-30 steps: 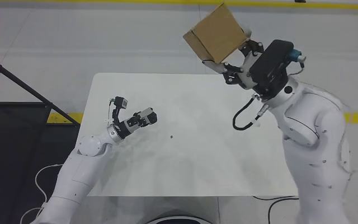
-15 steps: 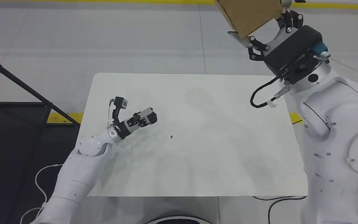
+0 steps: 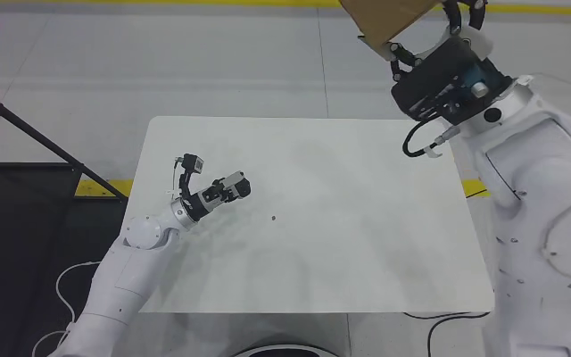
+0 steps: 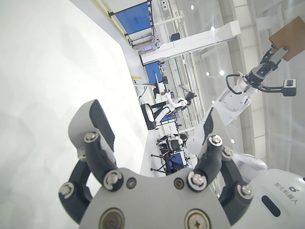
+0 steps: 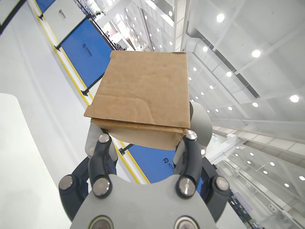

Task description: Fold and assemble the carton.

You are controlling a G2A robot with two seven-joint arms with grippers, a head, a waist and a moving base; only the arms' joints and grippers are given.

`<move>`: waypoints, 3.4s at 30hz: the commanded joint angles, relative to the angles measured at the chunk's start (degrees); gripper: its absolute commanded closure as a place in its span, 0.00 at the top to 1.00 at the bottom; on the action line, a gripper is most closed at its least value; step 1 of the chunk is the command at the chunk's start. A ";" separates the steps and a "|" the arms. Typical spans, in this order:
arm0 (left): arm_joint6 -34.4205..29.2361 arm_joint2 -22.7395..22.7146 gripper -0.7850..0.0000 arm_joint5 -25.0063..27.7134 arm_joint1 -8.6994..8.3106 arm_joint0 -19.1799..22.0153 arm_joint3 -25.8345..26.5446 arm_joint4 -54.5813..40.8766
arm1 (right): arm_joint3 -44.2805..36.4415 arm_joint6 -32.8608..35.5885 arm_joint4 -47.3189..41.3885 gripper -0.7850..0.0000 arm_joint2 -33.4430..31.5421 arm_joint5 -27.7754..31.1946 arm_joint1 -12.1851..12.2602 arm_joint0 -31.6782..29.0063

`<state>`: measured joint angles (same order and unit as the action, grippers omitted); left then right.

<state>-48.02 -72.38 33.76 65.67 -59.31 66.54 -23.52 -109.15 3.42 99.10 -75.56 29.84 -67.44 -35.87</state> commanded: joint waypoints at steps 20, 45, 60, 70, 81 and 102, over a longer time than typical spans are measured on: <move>5.33 -2.55 1.00 -3.30 -0.45 -1.41 2.83 2.82 | 1.11 7.92 -28.98 0.00 -2.38 9.62 0.32 -7.04; 5.16 -3.75 1.00 -3.41 -0.59 -1.33 3.36 1.27 | 1.07 27.00 -52.12 0.00 1.82 15.31 1.69 -17.37; 5.16 -3.75 1.00 -3.41 -0.59 -1.33 3.36 1.27 | 12.24 30.61 -57.66 0.00 12.20 21.04 1.93 -24.97; 5.16 -3.75 1.00 -3.41 -0.59 -1.33 3.36 1.27 | 18.33 27.63 -47.87 0.00 16.63 16.26 1.28 -23.03; 5.16 -3.75 1.00 -3.41 -0.59 -1.33 3.36 1.27 | 24.84 10.09 -24.81 0.00 19.54 7.31 0.59 -22.49; 5.16 -3.75 1.00 -3.41 -0.59 -1.33 3.36 1.27 | 32.57 5.75 -28.28 1.00 21.35 9.93 -0.82 -18.68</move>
<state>-42.86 -76.12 30.35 65.08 -60.64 69.89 -22.24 -76.63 9.17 71.13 -53.96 39.51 -68.30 -54.63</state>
